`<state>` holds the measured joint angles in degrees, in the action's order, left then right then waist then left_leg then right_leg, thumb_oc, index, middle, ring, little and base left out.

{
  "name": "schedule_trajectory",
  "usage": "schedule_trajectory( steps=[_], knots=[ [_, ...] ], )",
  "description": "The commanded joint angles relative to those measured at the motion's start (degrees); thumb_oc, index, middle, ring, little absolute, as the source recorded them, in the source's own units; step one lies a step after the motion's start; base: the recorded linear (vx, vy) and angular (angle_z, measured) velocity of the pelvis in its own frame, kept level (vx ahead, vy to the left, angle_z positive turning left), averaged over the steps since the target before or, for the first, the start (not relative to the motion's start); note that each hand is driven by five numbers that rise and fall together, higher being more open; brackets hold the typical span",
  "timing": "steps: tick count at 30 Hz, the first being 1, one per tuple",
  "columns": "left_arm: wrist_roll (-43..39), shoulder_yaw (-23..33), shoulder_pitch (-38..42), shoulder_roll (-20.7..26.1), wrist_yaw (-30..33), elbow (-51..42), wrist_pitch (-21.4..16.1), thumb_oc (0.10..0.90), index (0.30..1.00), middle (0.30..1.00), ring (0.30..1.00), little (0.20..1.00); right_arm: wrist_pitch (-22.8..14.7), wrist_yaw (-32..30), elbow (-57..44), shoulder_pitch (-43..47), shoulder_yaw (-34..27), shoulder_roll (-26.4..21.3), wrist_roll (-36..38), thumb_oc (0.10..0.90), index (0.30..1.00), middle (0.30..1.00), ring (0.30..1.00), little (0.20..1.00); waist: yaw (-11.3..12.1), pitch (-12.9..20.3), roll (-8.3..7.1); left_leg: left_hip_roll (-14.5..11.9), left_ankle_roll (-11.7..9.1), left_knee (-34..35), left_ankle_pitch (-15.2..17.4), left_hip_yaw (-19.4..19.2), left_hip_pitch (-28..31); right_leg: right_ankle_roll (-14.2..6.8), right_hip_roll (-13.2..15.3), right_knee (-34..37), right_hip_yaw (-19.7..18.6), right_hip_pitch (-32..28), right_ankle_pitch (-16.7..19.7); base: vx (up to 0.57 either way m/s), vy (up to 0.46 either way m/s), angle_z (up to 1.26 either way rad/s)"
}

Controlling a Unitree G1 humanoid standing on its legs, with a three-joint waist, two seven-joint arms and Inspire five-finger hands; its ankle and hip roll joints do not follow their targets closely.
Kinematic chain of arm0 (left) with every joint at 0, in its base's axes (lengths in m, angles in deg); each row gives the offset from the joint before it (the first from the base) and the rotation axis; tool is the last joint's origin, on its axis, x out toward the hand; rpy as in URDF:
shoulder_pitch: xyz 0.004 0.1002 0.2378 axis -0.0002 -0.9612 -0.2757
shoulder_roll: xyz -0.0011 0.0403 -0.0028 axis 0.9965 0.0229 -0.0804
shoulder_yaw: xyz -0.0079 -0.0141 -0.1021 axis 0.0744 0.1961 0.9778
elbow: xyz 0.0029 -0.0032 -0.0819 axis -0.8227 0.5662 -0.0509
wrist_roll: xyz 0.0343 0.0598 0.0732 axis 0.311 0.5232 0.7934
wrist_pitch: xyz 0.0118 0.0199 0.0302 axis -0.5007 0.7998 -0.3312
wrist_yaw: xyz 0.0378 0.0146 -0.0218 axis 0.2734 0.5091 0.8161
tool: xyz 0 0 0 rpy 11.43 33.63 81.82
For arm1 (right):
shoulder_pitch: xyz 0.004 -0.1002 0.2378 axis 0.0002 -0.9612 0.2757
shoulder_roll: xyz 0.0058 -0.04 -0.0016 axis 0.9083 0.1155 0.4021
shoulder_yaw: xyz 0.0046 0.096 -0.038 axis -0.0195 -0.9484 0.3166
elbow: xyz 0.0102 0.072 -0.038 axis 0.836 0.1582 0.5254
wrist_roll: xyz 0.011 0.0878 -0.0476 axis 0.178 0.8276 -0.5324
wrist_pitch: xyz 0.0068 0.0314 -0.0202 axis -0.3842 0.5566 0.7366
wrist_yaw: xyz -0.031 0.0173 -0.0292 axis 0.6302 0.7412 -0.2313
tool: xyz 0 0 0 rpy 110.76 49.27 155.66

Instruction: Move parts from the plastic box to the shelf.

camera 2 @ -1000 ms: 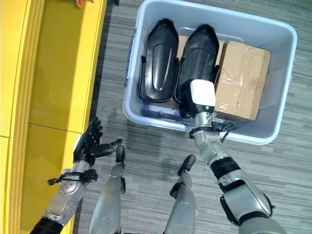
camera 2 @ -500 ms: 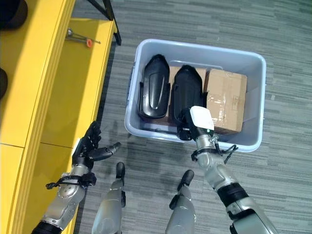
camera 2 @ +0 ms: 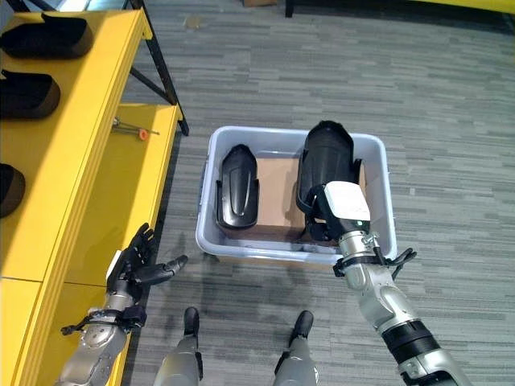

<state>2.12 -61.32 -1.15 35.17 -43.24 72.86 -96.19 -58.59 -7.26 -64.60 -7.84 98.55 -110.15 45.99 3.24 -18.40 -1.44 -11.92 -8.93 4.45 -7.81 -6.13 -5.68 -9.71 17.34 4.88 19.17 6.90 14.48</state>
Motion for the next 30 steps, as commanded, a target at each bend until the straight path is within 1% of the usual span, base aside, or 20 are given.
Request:
schedule_trajectory(
  steps=[1,5,8,9,11,12,14,16,17,18,19,21,22,23,25,26,27,28,29,30],
  knots=[
    [2.91,1.56,0.42,2.98,-0.95,-1.36,-3.76,0.9,1.0,1.0,1.0,1.0,-4.24,-2.75,-7.17,5.73,-2.77,-3.22,-2.78,0.4,0.3,0.3,0.3,0.3,0.75,7.37,-1.33,-1.47,0.27,0.55,0.74,-0.46,2.52,-4.75,3.35,-4.48,-0.61,-3.56,-3.26,0.04,-0.025,-0.05],
    [4.25,2.23,-1.02,2.63,-2.0,-0.33,-3.14,0.9,1.0,1.0,1.0,1.0,-5.53,-1.01,-10.7,5.18,-2.89,-5.12,-4.01,0.4,0.3,0.3,0.3,0.3,0.05,10.41,-1.35,-2.43,-0.2,0.55,0.71,-1.04,4.0,-4.55,2.17,-4.42,-0.79,-4.93,-3.99,0.03,-0.029,-0.13],
    [4.65,2.57,-1.48,2.25,-2.23,0.26,-2.9,0.9,1.0,1.0,1.0,1.0,-5.94,-0.37,-12.3,4.29,-3.63,-5.35,-3.77,0.4,0.3,0.3,0.3,0.3,-0.21,11.41,-1.25,-2.9,-0.33,0.55,0.73,-1.26,4.59,-4.39,1.68,-4.58,-1.03,-5.25,-4.45,0.03,-0.041,-0.09],
    [5.09,3.02,-1.92,1.81,-2.32,0.92,-2.63,0.9,1.0,1.0,1.0,1.0,-6.82,0.27,-13.86,3.65,-3.56,-5.46,-3.63,0.4,0.3,0.3,0.3,0.3,-0.69,12.54,-1.07,-3.55,-0.46,0.55,0.58,-1.63,5.49,-4.05,0.94,-5.17,-1.54,-5.59,-5.5,0.04,-0.06,-0.06],
    [5.19,3.09,-2.1,1.71,-2.33,1.08,-2.65,0.9,1.0,1.0,1.0,1.0,-7.03,0.63,-14.27,3.59,-3.26,-5.35,-3.46,0.4,0.3,0.3,0.3,0.3,-0.78,12.81,-0.96,-3.85,-0.52,0.55,0.55,-1.77,5.87,-3.87,0.6,-5.6,-1.83,-5.66,-6.04,0.03,-0.076,-0.08],
    [5.08,3.34,-2.25,1.37,-1.96,1.69,-2.57,0.9,1.0,1.0,1.0,1.0,-7.67,1.27,-15.06,4.23,-2.07,-5.53,-3.24,0.4,0.3,0.3,0.3,0.3,-1.08,13.52,-0.59,-4.8,-0.65,0.55,0.06,-2.19,7.02,-3.27,-0.32,-7.08,-2.48,-5.72,-7.73,0.02,-0.087,-0.13],
    [5.09,3.39,-2.28,1.3,-1.96,1.69,-2.58,0.9,1.0,1.0,1.0,1.0,-7.65,1.3,-15.08,4.29,-1.98,-5.56,-3.23,0.4,0.3,0.3,0.3,0.3,-1.03,13.46,-0.49,-4.93,-0.72,0.55,0.08,-2.29,7.14,-3.2,-0.42,-7.33,-2.61,-5.62,-7.9,0.01,-0.067,-0.2],
    [4.91,3.42,-2.43,1.06,-1.78,1.77,-2.61,0.9,1.0,1.0,1.0,1.0,-8.05,1.95,-15.5,5.42,-0.69,-5.74,-3.28,0.4,0.3,0.3,0.3,0.3,-1.2,13.65,-0.08,-5.84,-0.92,0.55,-0.95,-2.52,7.84,-2.66,-1.48,-8.67,-3.33,-5.38,-9.31,0.0,-0.1,-0.21],
    [4.61,3.62,-2.84,0.76,-1.42,1.37,-2.65,0.9,1.0,1.0,1.0,1.0,-8.47,2.24,-15.98,6.96,0.67,-6.23,-3.3,0.4,0.3,0.3,0.3,0.3,-1.25,13.63,0.34,-6.9,-0.97,0.55,-2.19,-2.71,8.57,-1.89,-2.68,-10.45,-4.08,-4.76,-10.99,-0.02,-0.078,-0.17],
    [4.61,3.7,-2.88,0.7,-1.42,1.35,-2.64,0.9,1.0,1.0,1.0,1.0,-8.46,2.24,-15.92,7.1,0.81,-6.24,-3.28,0.4,0.3,0.3,0.3,0.3,-1.23,13.59,0.42,-7.01,-1.03,0.55,-2.2,-2.8,8.63,-1.82,-2.77,-10.65,-4.19,-4.65,-11.11,-0.04,-0.189,-0.23],
    [4.13,3.88,-3.56,0.32,-0.89,0.88,-2.88,0.9,1.0,1.0,1.0,1.0,-9.08,2.59,-16.33,9.91,2.77,-6.66,-2.96,0.4,0.3,0.3,0.3,0.3,-1.02,13.35,0.69,-8.28,-1.09,0.18,-4.05,-2.94,9.13,-1.0,-4.53,-12.44,-5.03,-3.61,-12.65,-0.05,-0.165,-0.22],
    [3.84,4.12,-3.8,-0.04,-0.86,0.73,-2.9,0.9,1.0,1.0,1.0,1.0,-9.21,2.65,-15.89,11.41,4.12,-6.5,-2.7,0.4,0.3,0.3,0.3,0.3,-0.84,13.21,1.02,-9.16,-1.4,0.02,-5.18,-3.24,9.27,-0.63,-5.54,-13.18,-5.61,-2.95,-13.4,-0.05,-0.177,-0.36],
    [3.44,4.34,-4.16,-0.38,-0.48,0.23,-2.94,0.9,1.0,1.0,1.0,1.0,-9.65,2.69,-16.11,13.54,5.62,-6.3,-1.89,0.4,0.3,0.3,0.3,0.3,-0.13,13.0,1.22,-10.45,-2.16,-0.37,-8.13,-2.92,8.75,0.28,-7.21,-13.37,-5.63,-2.68,-14.23,-0.04,-0.147,-0.31],
    [3.44,4.41,-4.18,-0.42,-0.47,0.18,-2.91,0.9,1.0,1.0,1.0,1.0,-9.66,2.67,-16.01,13.71,5.74,-6.29,-1.85,0.4,0.3,0.3,0.3,0.3,-0.21,13.02,1.32,-10.6,-2.26,-0.31,-8.26,-2.86,8.7,0.38,-7.35,-13.38,-5.58,-2.62,-14.23,-0.06,-0.213,-0.16],
    [3.11,4.86,-4.33,-0.46,0.33,-0.54,-3.05,0.9,1.0,1.0,1.0,1.0,-10.02,2.03,-16.61,16.89,7.47,-6.44,-1.01,0.4,0.3,0.3,0.3,0.3,1.12,12.53,1.7,-12.18,-3.82,-0.08,-13.59,-1.37,6.64,1.84,-9.65,-12.35,-4.38,-2.81,-14.87,-0.08,-0.213,-0.08],
    [3.1,4.9,-4.32,-0.49,0.35,-0.6,-3.01,0.9,1.0,1.0,1.0,1.0,-10.03,1.99,-16.52,17.03,7.56,-6.45,-1.0,0.4,0.3,0.3,0.3,0.3,0.96,12.54,1.82,-12.32,-3.93,-0.03,-13.77,-1.14,6.47,1.95,-9.79,-12.24,-4.19,-2.83,-14.82,-0.09,-0.2,-0.07],
    [3.08,4.86,-4.01,-0.47,0.64,-0.59,-2.91,0.9,1.0,1.0,1.0,1.0,-10.06,1.55,-16.72,17.71,7.64,-6.5,-1.0,0.4,0.3,0.3,0.3,0.3,1.25,12.24,2.02,-12.67,-4.53,0.12,-15.72,-0.71,5.29,2.43,-10.29,-11.66,-3.38,-3.05,-14.85,-0.11,-0.113,0.01],
    [3.14,4.7,-3.57,-0.39,1.02,-0.61,-2.91,0.9,1.0,1.0,1.0,1.0,-10.03,1.07,-17.13,18.25,7.49,-7.05,-1.28,0.4,0.3,0.3,0.3,0.3,1.45,11.66,2.24,-12.88,-4.83,0.18,-18.37,-1.21,3.56,2.86,-10.45,-10.94,-1.99,-3.26,-14.79,-0.16,-0.163,0.19],
    [3.18,4.45,-2.93,-0.45,1.33,-0.46,-2.84,0.9,1.0,1.0,1.0,1.0,-9.72,0.85,-17.44,18.47,7.29,-7.61,-1.71,0.4,0.3,0.3,0.3,0.3,1.12,11.16,2.1,-12.41,-4.59,-0.14,-18.86,-3.58,2.31,3.3,-10.26,-10.38,-0.54,-3.7,-15.07,-0.23,-0.236,0.36],
    [2.91,4.04,-2.13,-0.55,1.39,0.06,-3.08,0.9,1.0,1.0,1.0,1.0,-9.15,0.08,-17.81,18.29,6.82,-8.5,-2.55,0.4,0.3,0.3,0.3,0.3,0.74,10.78,1.47,-10.87,-3.4,-1.88,-16.64,-6.95,1.41,3.93,-9.82,-8.24,1.82,-4.23,-14.26,-0.19,-0.238,1.3]
  ],
)
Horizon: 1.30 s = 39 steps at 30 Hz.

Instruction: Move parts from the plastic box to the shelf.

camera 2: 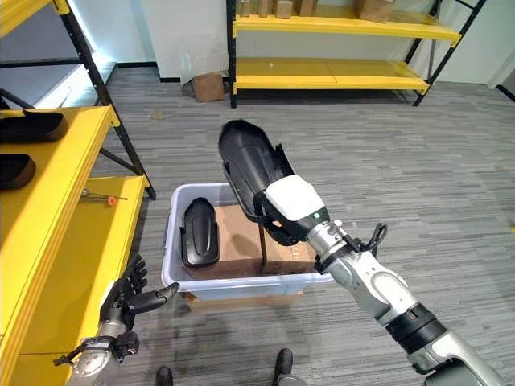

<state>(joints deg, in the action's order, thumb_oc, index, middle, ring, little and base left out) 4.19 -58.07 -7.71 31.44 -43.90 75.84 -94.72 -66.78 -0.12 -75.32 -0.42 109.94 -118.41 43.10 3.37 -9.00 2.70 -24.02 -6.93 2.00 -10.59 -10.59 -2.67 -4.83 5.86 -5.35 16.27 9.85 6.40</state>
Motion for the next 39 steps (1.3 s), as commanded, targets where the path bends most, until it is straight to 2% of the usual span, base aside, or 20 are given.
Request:
schedule_trajectory(
  steps=[1,2,3,5,8,9,10,12,13,14,15,20,21,25,27,30,35,36,37,39],
  knots=[
    [0.65,0.66,4.5,2.94,1.89,-2.87,-4.68,0.9,1.0,1.0,1.0,1.0,-0.68,-7.32,-7.25,10.58,-5.03,-0.15,0.09,0.4,0.3,0.3,0.3,0.3,0.71,1.37,-3.01,2.6,-4.64,-1.41,-11.24,-1.81,-1.57,-0.87,1.81,3.42,5.34,-7.62,-5.35,-0.14,-0.178,1.71],
    [0.64,0.63,4.5,2.97,1.88,-2.86,-4.69,0.9,1.0,1.0,1.0,1.0,-0.67,-7.32,-7.3,10.5,-5.1,-0.15,0.08,0.4,0.3,0.3,0.3,0.3,0.64,1.34,-3.06,2.66,-4.56,-1.84,-10.92,-1.67,-1.76,-0.94,1.87,3.66,5.45,-7.81,-5.24,-0.07,-0.106,1.82],
    [0.86,0.42,4.52,2.67,1.83,-2.84,-4.77,0.9,1.0,1.0,1.0,1.0,-0.63,-7.47,-7.67,10.1,-5.48,0.09,0.23,0.4,0.3,0.3,0.3,0.3,1.06,1.27,-3.45,5.11,-3.45,-4.36,-7.34,0.09,-1.54,-0.83,2.18,4.62,5.47,-8.0,-4.24,-0.08,-0.123,0.88],
    [1.03,-0.06,5.0,2.39,1.51,-2.85,-4.45,0.9,1.0,1.0,1.0,1.0,-0.74,-7.67,-8.87,7.65,-7.39,0.25,0.47,0.4,0.3,0.3,0.3,0.3,0.66,1.42,-4.72,10.66,-0.5,-12.31,2.44,-0.56,-1.43,-0.3,3.45,6.85,8.86,-8.88,-2.68,-0.12,-0.162,0.38],
    [1.14,-0.69,5.71,1.86,1.12,-2.78,-4.26,0.9,1.0,1.0,1.0,1.0,-0.35,-7.5,-8.41,5.24,-8.65,0.45,-0.01,0.4,0.3,0.3,0.3,0.3,-0.47,2.55,-4.89,12.43,-0.17,-14.87,8.37,-2.74,1.53,-0.63,3.29,7.45,11.65,-10.21,-3.22,-0.02,-0.026,1.21],
    [1.14,-0.84,5.69,1.93,1.13,-2.77,-4.26,0.9,1.0,1.0,1.0,1.0,-0.37,-7.46,-8.57,4.89,-8.91,0.42,-0.04,0.4,0.3,0.3,0.3,0.3,-0.59,2.46,-4.85,12.46,-0.08,-15.04,8.64,-2.47,1.61,-0.76,3.32,7.5,11.96,-10.56,-3.26,-0.03,0.051,1.21],
    [1.12,-0.88,5.95,1.72,1.16,-2.87,-4.26,0.9,1.0,1.0,1.0,1.0,-0.24,-7.41,-8.8,3.9,-9.72,0.33,-0.28,0.4,0.3,0.3,0.3,0.3,-1.04,2.91,-4.82,12.89,0.2,-13.63,10.22,-3.94,2.56,-1.01,3.76,7.24,13.27,-10.77,-3.22,-0.01,0.103,0.95],
    [1.94,-1.41,6.03,1.4,1.09,-2.91,-4.04,0.9,1.0,1.0,1.0,1.0,-0.07,-7.34,-9.73,1.0,-12.06,0.06,-0.59,0.4,0.3,0.3,0.3,0.3,-1.57,3.7,-4.57,14.67,1.11,-7.27,11.03,-4.83,4.1,-2.37,5.15,6.46,15.34,-11.62,-2.29,0.0,0.209,0.5],
    [2.5,-1.12,5.61,1.31,0.91,-2.97,-3.97,0.9,1.0,1.0,1.0,1.0,0.12,-7.03,-9.97,-0.67,-13.41,0.37,-1.1,0.4,0.3,0.3,0.3,0.3,-1.55,4.85,-4.05,15.28,1.31,-1.19,10.14,-4.65,6.51,-2.88,5.66,5.98,16.07,-11.81,-2.11,0.0,0.192,0.88],
    [2.51,-1.16,5.58,1.32,0.91,-2.98,-3.97,0.9,1.0,1.0,1.0,1.0,0.12,-7.0,-10.03,-0.78,-13.47,0.37,-1.1,0.4,0.3,0.3,0.3,0.3,-1.54,4.84,-4.07,15.34,1.32,-0.9,9.97,-4.66,6.69,-2.91,5.69,5.97,16.08,-11.86,-2.12,0.0,0.241,0.9],
    [3.42,-1.05,5.56,1.42,1.25,-2.83,-4.04,0.9,1.0,1.0,1.0,1.0,0.38,-6.94,-9.21,-0.77,-13.5,0.81,-1.29,0.4,0.3,0.3,0.3,0.3,-0.85,5.36,-3.91,16.45,1.75,2.46,9.08,-2.61,7.54,-3.31,6.18,5.65,16.15,-11.63,-1.41,-0.02,0.17,0.36],
    [4.12,0.13,4.55,1.62,1.51,-3.41,-4.26,0.9,1.0,1.0,1.0,1.0,0.52,-6.38,-8.28,0.02,-12.89,2.03,-1.32,0.4,0.3,0.3,0.3,0.3,0.01,5.56,-4.16,18.23,3.02,3.0,10.25,-0.58,7.21,-4.46,8.05,4.68,16.43,-11.01,0.14,-0.03,0.13,0.09],
    [4.05,1.14,4.07,1.44,2.03,-3.49,-4.41,0.9,1.0,1.0,1.0,1.0,0.82,-5.89,-7.32,1.28,-11.66,3.06,-1.55,0.4,0.3,0.3,0.3,0.3,1.15,5.22,-4.29,19.5,4.07,3.0,10.54,0.46,7.16,-5.16,9.42,3.65,16.25,-10.78,1.06,-0.04,0.136,0.1],
    [4.34,1.69,3.75,1.41,2.03,-4.09,-4.55,0.9,1.0,1.0,1.0,1.0,1.01,-5.08,-7.27,1.3,-11.36,4.07,-2.48,0.4,0.3,0.3,0.3,0.3,2.82,5.54,-4.73,21.34,5.17,3.0,11.04,2.07,6.79,-6.54,11.89,2.79,17.81,-11.59,2.08,-0.04,0.159,0.12],
    [4.53,1.66,3.66,1.5,2.04,-4.24,-4.54,0.9,1.0,1.0,1.0,1.0,1.07,-5.07,-6.94,1.33,-11.29,4.33,-2.76,0.4,0.3,0.3,0.3,0.3,2.91,5.52,-4.91,21.92,5.49,3.0,11.15,2.62,6.72,-6.94,12.61,2.36,18.32,-11.76,2.52,-0.03,0.115,0.33],
    [5.54,1.63,3.75,1.82,2.07,-4.51,-4.71,0.9,1.0,1.0,1.0,1.0,1.34,-4.91,-5.76,2.31,-10.22,5.64,-4.09,0.4,0.3,0.3,0.3,0.3,3.52,5.04,-5.38,23.96,6.73,3.0,11.65,3.58,6.67,-8.73,15.51,-0.15,18.89,-11.08,4.94,-0.04,0.14,0.3],
    [6.09,1.48,3.38,1.88,1.78,-4.85,-4.72,0.9,1.0,1.0,1.0,1.0,1.58,-4.55,-5.24,2.46,-9.47,7.15,-4.89,0.4,0.3,0.3,0.3,0.3,4.05,4.54,-5.5,25.51,7.83,3.0,12.18,3.73,7.02,-9.46,17.85,-2.81,18.65,-10.14,6.72,-0.04,0.116,0.14],
    [6.35,1.43,3.35,2.07,1.74,-5.07,-4.55,0.9,1.0,1.0,1.0,1.0,1.62,-4.44,-5.31,2.31,-9.44,7.32,-5.27,0.4,0.3,0.3,0.3,0.3,3.9,4.34,-5.53,25.58,7.97,3.0,12.04,4.04,6.98,-9.55,17.94,-4.15,17.59,-9.84,6.63,-0.16,0.05,0.1],
    [6.3,0.39,4.02,2.97,1.95,-4.8,-4.6,0.9,1.0,1.0,1.0,1.0,1.46,-4.33,-5.55,1.49,-9.78,7.21,-5.31,0.4,0.3,0.3,0.3,0.3,1.56,3.49,-5.88,25.73,8.59,3.0,9.9,4.76,5.74,-7.44,14.87,-5.81,9.52,-7.39,5.48,-0.17,0.063,0.16],
    [6.05,-0.16,4.55,3.42,1.94,-4.23,-4.83,0.9,1.0,1.0,1.0,1.0,1.05,-4.32,-5.78,0.51,-10.22,6.85,-4.86,0.4,0.3,0.3,0.3,0.3,0.26,3.54,-5.46,25.14,8.64,3.0,9.18,5.45,5.36,-5.42,8.17,-7.37,-0.15,-5.33,0.18,-0.09,0.048,0.54]
  ],
)
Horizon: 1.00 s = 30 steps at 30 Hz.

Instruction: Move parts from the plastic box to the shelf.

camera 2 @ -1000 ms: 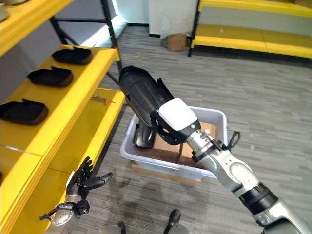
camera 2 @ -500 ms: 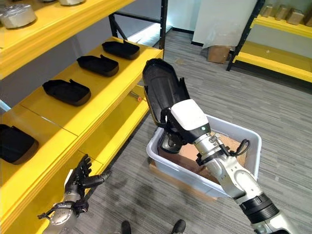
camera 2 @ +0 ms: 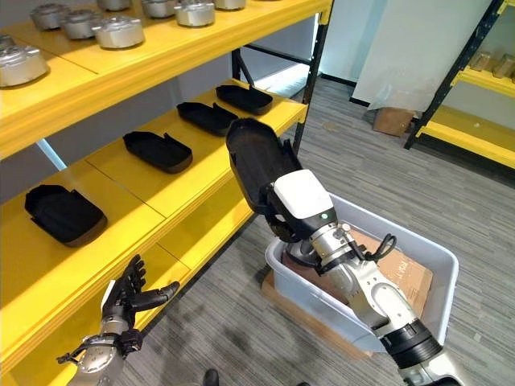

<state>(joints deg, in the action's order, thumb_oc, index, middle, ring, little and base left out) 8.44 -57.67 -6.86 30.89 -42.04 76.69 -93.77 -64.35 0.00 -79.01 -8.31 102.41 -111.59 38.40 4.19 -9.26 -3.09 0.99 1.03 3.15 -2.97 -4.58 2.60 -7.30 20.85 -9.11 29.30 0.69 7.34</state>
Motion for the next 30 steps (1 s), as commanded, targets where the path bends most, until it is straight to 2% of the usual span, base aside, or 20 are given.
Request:
schedule_trajectory(
  steps=[1,3,4,5,6,7,8,12,16,17,18,19,20,21,22,24,25,27,29,30],
  knots=[
    [1.79,-0.73,3.71,3.9,0.12,-4.69,-5.72,0.9,1.0,1.0,1.0,1.0,-1.7,-4.66,-2.31,7.79,-3.12,-0.11,0.3,0.4,0.3,0.3,0.3,0.3,-1.01,3.98,0.44,0.17,0.89,1.85,1.3,-0.04,-0.01,-2.01,-9.89,-4.55,-15.66,3.5,-3.77,0.0,0.028,0.49],
    [1.76,-1.15,3.71,3.97,0.11,-4.29,-5.55,0.9,1.0,1.0,1.0,1.0,-2.22,-4.77,-2.34,7.06,-3.44,-0.25,1.46,0.4,0.3,0.3,0.3,0.3,-1.03,4.54,0.06,0.83,1.13,1.85,0.48,1.62,-0.72,-0.04,-14.92,-4.96,-18.7,2.56,-7.78,0.0,-0.01,0.21],
    [1.56,-1.14,3.64,3.78,0.12,-4.18,-5.43,0.9,1.0,1.0,1.0,1.0,-2.43,-4.87,-2.41,6.75,-3.63,-0.42,1.89,0.4,0.3,0.3,0.3,0.3,-1.31,5.06,-0.2,1.12,1.12,1.85,-0.1,2.33,-1.34,0.53,-17.03,-4.13,-20.29,2.5,-8.33,-0.01,-0.028,0.26],
    [1.55,-1.16,3.57,3.8,0.11,-4.21,-5.41,0.9,1.0,1.0,1.0,1.0,-2.45,-4.87,-2.43,6.68,-3.64,-0.43,1.93,0.4,0.3,0.3,0.3,0.3,-1.34,5.19,-0.2,1.09,1.07,1.85,-0.03,2.39,-1.38,0.6,-17.08,-4.02,-20.24,2.47,-8.38,-0.02,-0.054,0.55],
    [1.38,-1.15,3.46,3.48,0.18,-3.98,-5.36,0.9,1.0,1.0,1.0,1.0,-3.12,-5.13,-3.2,6.49,-3.69,-0.64,2.63,0.4,0.3,0.3,0.3,0.3,-1.69,5.81,-0.82,1.96,0.74,1.85,-0.47,3.5,-2.08,1.63,-19.5,0.2,-23.47,1.33,-8.88,-0.01,-0.042,0.44],
    [1.38,-1.15,3.45,3.48,0.18,-3.98,-5.36,0.9,1.0,1.0,1.0,1.0,-3.12,-5.13,-3.2,6.49,-3.69,-0.64,2.63,0.4,0.3,0.3,0.3,0.3,-1.7,5.81,-0.8,1.94,0.73,1.85,-0.46,3.51,-2.06,1.63,-19.53,0.37,-23.46,1.24,-8.79,-0.08,-0.1,0.52],
    [1.88,-0.98,3.55,3.25,0.55,-3.75,-5.33,0.9,1.0,1.0,1.0,1.0,-3.16,-5.14,-3.28,6.74,-3.49,-0.61,3.4,0.4,0.3,0.3,0.3,0.3,-0.86,6.03,-1.29,2.28,0.08,1.85,-1.19,4.03,-2.88,1.96,-18.84,3.94,-22.53,-0.18,-7.95,-0.06,-0.065,0.27],
    [0.58,-0.8,3.36,2.57,0.45,-4.82,-5.55,0.9,1.0,1.0,1.0,1.0,-3.25,-4.85,-3.69,7.61,-3.54,-1.35,5.17,0.4,0.3,0.3,0.3,0.3,-0.45,6.34,-1.12,1.76,-1.3,1.85,-2.55,4.79,-4.68,1.86,-18.93,10.69,-19.77,-2.89,-5.59,-0.09,-0.111,0.29],
    [0.12,-1.52,3.09,2.4,-0.04,-5.01,-5.33,0.9,1.0,1.0,1.0,1.0,-3.39,-4.9,-3.71,8.02,-3.29,-1.81,5.38,0.4,0.3,0.3,0.3,0.3,0.03,5.77,-0.9,1.87,-2.15,1.81,-3.64,6.23,-5.41,2.15,-18.96,12.73,-17.78,-4.06,-4.95,-0.04,-0.055,0.22],
    [0.21,-1.86,3.0,2.5,-0.34,-5.24,-5.28,0.9,1.0,1.0,1.0,1.0,-3.39,-5.19,-4.0,8.59,-3.28,-2.51,5.02,0.4,0.3,0.3,0.3,0.3,0.81,4.78,-0.68,1.95,-2.7,0.36,-4.2,6.58,-6.47,2.44,-18.46,12.54,-16.49,-4.18,-4.91,-0.06,-0.044,0.38],
    [0.21,-1.89,3.06,2.49,-0.34,-5.26,-5.25,0.9,1.0,1.0,1.0,1.0,-3.41,-5.23,-3.95,8.63,-3.3,-2.55,5.02,0.4,0.3,0.3,0.3,0.3,0.62,4.71,-0.67,2.02,-2.73,0.06,-4.12,6.81,-6.65,2.45,-18.43,12.53,-16.25,-4.21,-4.94,-0.15,-0.031,0.64],
    [-0.27,-2.64,3.63,2.55,-0.56,-5.34,-5.4,0.9,1.0,1.0,1.0,1.0,-3.32,-5.79,-4.03,9.5,-3.34,-3.61,4.38,0.4,0.3,0.3,0.3,0.3,0.76,2.91,-0.48,2.04,-3.41,-4.22,-3.83,5.82,-9.52,2.75,-17.26,11.87,-14.44,-3.79,-4.91,-0.16,0.003,0.84],
    [-0.69,-2.83,4.14,2.74,-0.48,-5.48,-5.38,0.9,1.0,1.0,1.0,1.0,-3.15,-6.18,-3.98,9.97,-3.49,-4.38,4.0,0.4,0.3,0.3,0.3,0.3,-0.19,2.31,-0.53,0.83,-3.5,-7.07,-2.52,2.33,-10.36,2.83,-16.4,10.91,-13.05,-3.15,-5.0,-0.23,0.011,1.0],
    [-0.93,-2.97,4.67,2.8,-0.56,-5.33,-5.16,0.9,1.0,1.0,1.0,1.0,-2.88,-6.65,-4.01,10.36,-3.73,-5.12,3.54,0.4,0.3,0.3,0.3,0.3,-1.61,2.11,-0.99,-1.74,-3.3,-9.89,-0.46,-3.32,-10.03,2.98,-15.19,10.01,-11.52,-1.99,-4.6,-0.17,0.025,1.53],
    [-1.2,-2.92,4.8,3.01,-0.68,-5.22,-5.2,0.9,1.0,1.0,1.0,1.0,-2.48,-7.23,-4.03,10.58,-3.66,-5.07,3.41,0.4,0.3,0.3,0.3,0.3,-2.0,2.08,-1.35,-3.82,-3.15,-12.31,1.45,-5.45,-9.75,3.3,-14.51,9.44,-11.03,-1.19,-4.57,-0.12,0.03,1.55],
    [-1.43,-2.86,4.64,3.03,-0.84,-5.67,-5.38,0.9,1.0,1.0,1.0,1.0,-2.14,-7.62,-4.38,10.28,-4.11,-4.82,3.7,0.4,0.3,0.3,0.3,0.3,-2.08,2.27,-1.64,-7.08,-3.85,-13.6,3.23,-4.88,-7.91,3.54,-13.64,9.01,-10.14,-1.47,-5.18,-0.02,0.052,0.78],
    [-1.4,-2.93,4.77,3.09,-0.81,-5.38,-5.2,0.9,1.0,1.0,1.0,1.0,-2.04,-7.76,-4.51,9.88,-4.4,-4.95,3.89,0.4,0.3,0.3,0.3,0.3,-2.22,2.47,-1.78,-9.13,-4.36,-13.45,3.01,-4.25,-6.88,3.54,-13.09,8.75,-9.46,-1.84,-5.49,0.02,0.114,0.29],
    [-1.88,-3.07,4.77,2.7,-0.67,-5.43,-5.17,0.9,1.0,1.0,1.0,1.0,-1.79,-8.18,-4.73,9.27,-4.94,-6.11,4.21,0.4,0.3,0.3,0.3,0.3,-2.8,2.97,-1.4,-15.64,-6.08,-11.01,-0.7,-4.19,-4.59,3.19,-11.86,7.55,-7.47,-2.36,-6.39,0.03,0.173,0.68],
    [-2.49,-3.19,4.74,2.53,-0.62,-5.67,-5.16,0.9,1.0,1.0,1.0,1.0,-1.5,-8.68,-4.81,8.72,-5.82,-7.15,4.37,0.4,0.3,0.3,0.3,0.3,-3.7,3.8,-0.19,-22.03,-8.47,-6.93,-7.13,-4.19,-2.97,2.28,-10.79,6.52,-6.96,-2.58,-7.61,0.05,0.227,0.9],
    [-2.59,-3.29,4.69,2.49,-0.65,-5.72,-5.16,0.9,1.0,1.0,1.0,1.0,-1.45,-8.71,-4.93,8.53,-5.91,-7.3,4.41,0.4,0.3,0.3,0.3,0.3,-3.73,3.74,0.1,-22.4,-8.56,-5.99,-8.79,-4.56,-3.1,2.72,-11.04,6.14,-5.95,-2.07,-7.2,0.05,0.355,0.98]
  ],
)
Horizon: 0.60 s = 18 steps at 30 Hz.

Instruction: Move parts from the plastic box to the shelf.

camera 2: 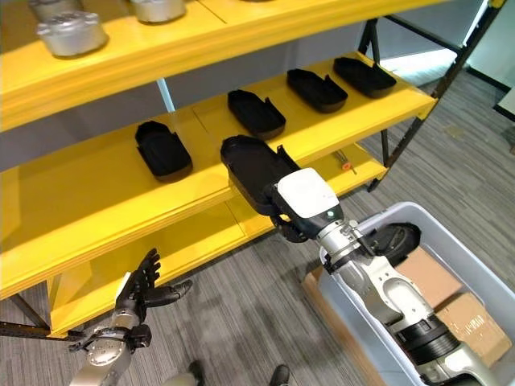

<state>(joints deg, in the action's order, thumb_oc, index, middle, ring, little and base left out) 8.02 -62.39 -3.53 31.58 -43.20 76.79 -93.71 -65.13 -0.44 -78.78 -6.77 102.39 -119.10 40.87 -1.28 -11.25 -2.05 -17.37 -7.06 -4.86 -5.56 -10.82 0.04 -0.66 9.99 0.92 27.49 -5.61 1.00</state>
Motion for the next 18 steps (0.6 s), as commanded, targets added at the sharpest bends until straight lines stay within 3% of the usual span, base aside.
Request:
schedule_trajectory(
  steps=[1,3,4,6,9,11,18],
  knots=[
    [-2.39,1.22,0.8,1.79,0.39,-6.59,-5.09,0.9,1.0,1.0,1.0,1.0,-0.61,-8.79,-5.61,7.05,-6.48,-0.69,2.07,0.4,0.3,0.3,0.3,0.3,1.55,6.2,0.64,-8.46,-3.05,5.81,-14.63,3.35,-0.01,-4.86,1.41,-6.03,-3.44,4.99,-1.39,0.0,0.339,0.68],
    [-3.07,1.6,0.32,1.53,-0.05,-6.54,-4.75,0.9,1.0,1.0,1.0,1.0,-0.27,-8.91,-5.49,6.83,-7.33,-0.78,1.59,0.4,0.3,0.3,0.3,0.3,1.67,6.66,2.08,-6.79,-3.63,8.17,-13.06,5.1,2.06,-5.91,2.83,-8.37,-3.83,6.04,-1.32,0.08,0.421,0.34],
    [-3.26,1.65,0.12,1.32,-0.65,-6.27,-4.76,0.9,1.0,1.0,1.0,1.0,-0.11,-9.14,-6.08,5.82,-8.93,-1.1,0.59,0.4,0.3,0.3,0.3,0.3,1.21,6.97,2.59,-5.31,-3.5,8.21,-9.07,2.53,2.1,-6.4,4.75,-9.74,-3.93,6.08,-0.51,0.09,0.378,0.23],
    [-3.19,1.67,-0.04,1.68,-1.32,-6.41,-4.94,0.9,1.0,1.0,1.0,1.0,0.23,-8.99,-6.61,4.76,-10.24,-0.49,-0.22,0.4,0.3,0.3,0.3,0.3,1.61,7.11,2.51,-3.14,-2.8,7.95,-5.39,2.63,2.28,-7.08,6.65,-9.6,-3.92,5.23,0.21,0.07,0.269,0.51],
    [-2.44,1.66,0.18,2.79,-1.8,-6.65,-4.8,0.9,1.0,1.0,1.0,1.0,0.33,-9.19,-7.3,3.27,-11.84,0.31,-0.59,0.4,0.3,0.3,0.3,0.3,2.23,7.18,1.61,-0.62,-1.8,8.01,-2.72,2.36,2.93,-8.59,8.96,-9.13,-3.04,3.66,1.39,0.09,0.237,0.29],
    [-1.11,2.15,0.31,3.81,-1.68,-6.59,-4.82,0.9,1.0,1.0,1.0,1.0,0.64,-8.78,-7.84,2.76,-12.29,0.82,-1.83,0.4,0.3,0.3,0.3,0.3,2.87,7.4,0.56,2.53,-0.74,9.24,-0.99,1.85,3.78,-10.2,11.16,-8.22,-2.54,2.79,3.8,0.05,0.208,0.26],
    [0.01,3.57,-0.55,4.08,-0.85,-6.5,-4.65,0.9,1.0,1.0,1.0,1.0,1.04,-7.24,-7.39,3.41,-10.85,2.65,-2.66,0.4,0.3,0.3,0.3,0.3,4.84,8.28,-1.92,5.9,0.44,9.75,1.29,2.01,3.54,-12.74,13.44,-5.93,-0.55,1.07,7.09,0.05,0.133,0.12]
  ],
)
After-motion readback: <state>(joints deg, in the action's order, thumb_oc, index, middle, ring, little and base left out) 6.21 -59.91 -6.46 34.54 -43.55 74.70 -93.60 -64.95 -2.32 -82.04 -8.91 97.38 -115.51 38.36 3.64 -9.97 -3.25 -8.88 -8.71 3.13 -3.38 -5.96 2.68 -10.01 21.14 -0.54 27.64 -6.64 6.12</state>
